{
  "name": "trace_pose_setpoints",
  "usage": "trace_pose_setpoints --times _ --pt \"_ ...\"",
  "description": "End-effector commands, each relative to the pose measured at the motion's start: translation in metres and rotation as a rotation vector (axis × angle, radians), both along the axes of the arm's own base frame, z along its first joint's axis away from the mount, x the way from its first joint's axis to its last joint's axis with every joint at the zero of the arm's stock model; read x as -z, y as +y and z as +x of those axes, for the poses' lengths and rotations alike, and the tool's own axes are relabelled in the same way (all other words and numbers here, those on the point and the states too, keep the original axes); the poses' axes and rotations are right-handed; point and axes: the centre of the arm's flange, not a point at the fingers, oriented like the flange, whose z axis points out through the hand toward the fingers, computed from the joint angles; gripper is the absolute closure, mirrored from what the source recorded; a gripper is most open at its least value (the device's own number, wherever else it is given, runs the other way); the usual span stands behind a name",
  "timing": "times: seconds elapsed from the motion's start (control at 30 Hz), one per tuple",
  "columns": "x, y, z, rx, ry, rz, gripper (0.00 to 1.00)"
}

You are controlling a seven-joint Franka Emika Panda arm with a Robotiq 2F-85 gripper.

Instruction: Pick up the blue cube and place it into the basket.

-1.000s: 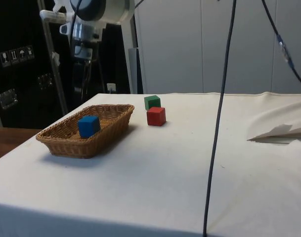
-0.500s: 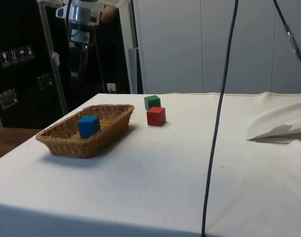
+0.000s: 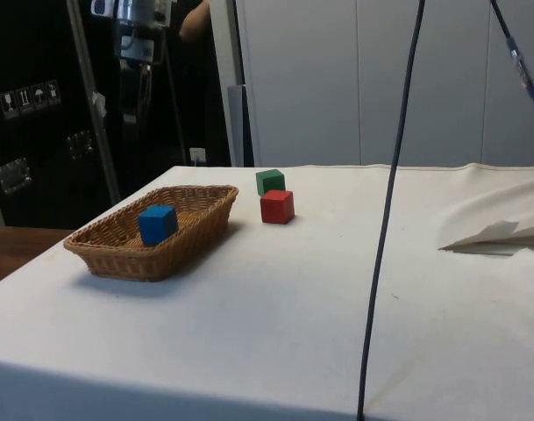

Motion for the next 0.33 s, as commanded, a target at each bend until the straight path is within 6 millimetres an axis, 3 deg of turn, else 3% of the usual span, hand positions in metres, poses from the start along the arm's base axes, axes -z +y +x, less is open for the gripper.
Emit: trace_pose_setpoints --times 0.0,0.3 --pt "-0.004 0.001 -0.001 0.004 0.008 -0.014 0.00" --pt "-0.013 0.016 0.000 -0.005 -0.001 -0.017 0.00"
